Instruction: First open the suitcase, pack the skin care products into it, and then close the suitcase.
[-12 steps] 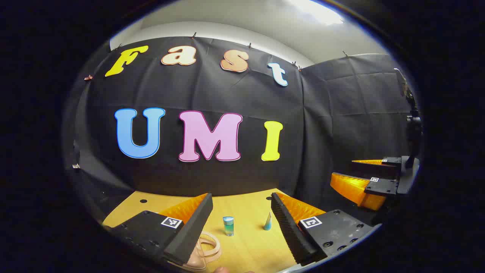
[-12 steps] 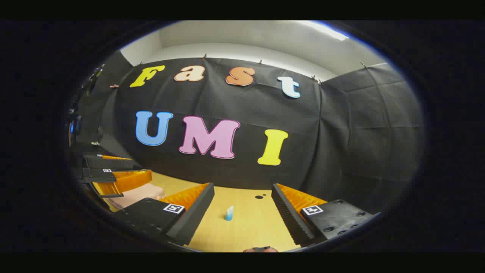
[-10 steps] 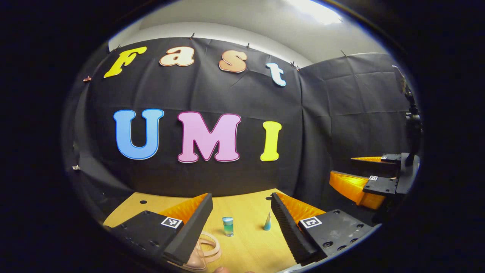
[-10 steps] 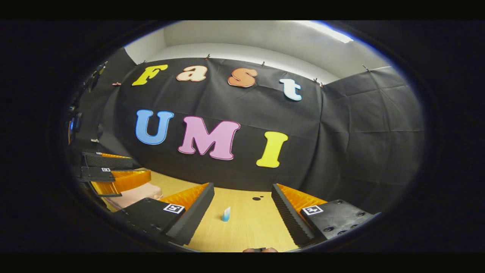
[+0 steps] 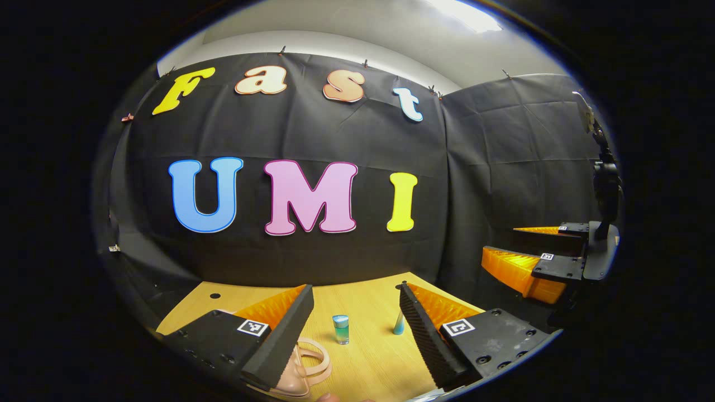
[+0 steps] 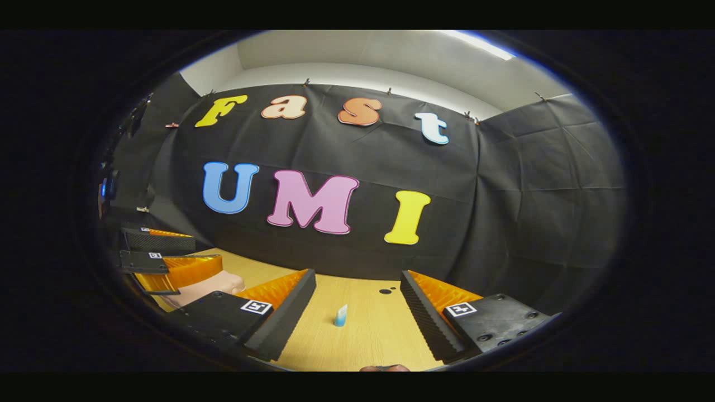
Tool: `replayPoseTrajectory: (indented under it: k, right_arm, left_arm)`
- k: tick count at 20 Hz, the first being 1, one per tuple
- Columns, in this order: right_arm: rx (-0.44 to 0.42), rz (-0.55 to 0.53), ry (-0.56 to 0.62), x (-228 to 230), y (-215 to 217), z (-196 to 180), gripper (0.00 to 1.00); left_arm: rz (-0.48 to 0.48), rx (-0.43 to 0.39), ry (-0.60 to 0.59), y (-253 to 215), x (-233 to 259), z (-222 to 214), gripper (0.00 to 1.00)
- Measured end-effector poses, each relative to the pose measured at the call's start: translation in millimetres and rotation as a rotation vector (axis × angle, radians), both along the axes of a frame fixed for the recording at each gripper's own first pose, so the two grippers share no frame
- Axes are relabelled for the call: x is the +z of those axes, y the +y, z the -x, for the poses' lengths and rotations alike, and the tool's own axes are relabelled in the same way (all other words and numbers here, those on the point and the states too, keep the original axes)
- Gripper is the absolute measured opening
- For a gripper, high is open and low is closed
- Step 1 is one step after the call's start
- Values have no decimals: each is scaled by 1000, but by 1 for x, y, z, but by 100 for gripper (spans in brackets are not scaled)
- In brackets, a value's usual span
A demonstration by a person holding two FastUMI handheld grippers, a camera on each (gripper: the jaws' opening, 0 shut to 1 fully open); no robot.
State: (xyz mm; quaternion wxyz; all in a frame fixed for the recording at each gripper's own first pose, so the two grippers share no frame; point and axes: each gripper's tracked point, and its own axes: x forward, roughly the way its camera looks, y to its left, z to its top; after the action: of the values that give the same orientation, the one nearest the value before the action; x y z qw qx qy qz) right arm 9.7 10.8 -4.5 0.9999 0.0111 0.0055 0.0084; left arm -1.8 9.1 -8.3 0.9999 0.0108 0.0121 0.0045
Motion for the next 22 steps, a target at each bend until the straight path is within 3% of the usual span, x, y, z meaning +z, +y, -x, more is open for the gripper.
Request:
replayPoseTrajectory:
  k: [4,15,18,22]
  right_arm:
    - [-10,-6,7,-1,1,0,96]
    - [-4,-25,22,-11,6,8,96]
    - [31,3,7,-12,6,4,96]
    - [95,-13,17,-28,1,-8,96]
  left_arm:
    - [-11,-19,15,-2,-13,-1,97]
    - [145,-11,224,17,-100,-14,98]
    - [190,-25,317,18,-137,-29,98]
    - [256,71,507,37,-203,-46,98]
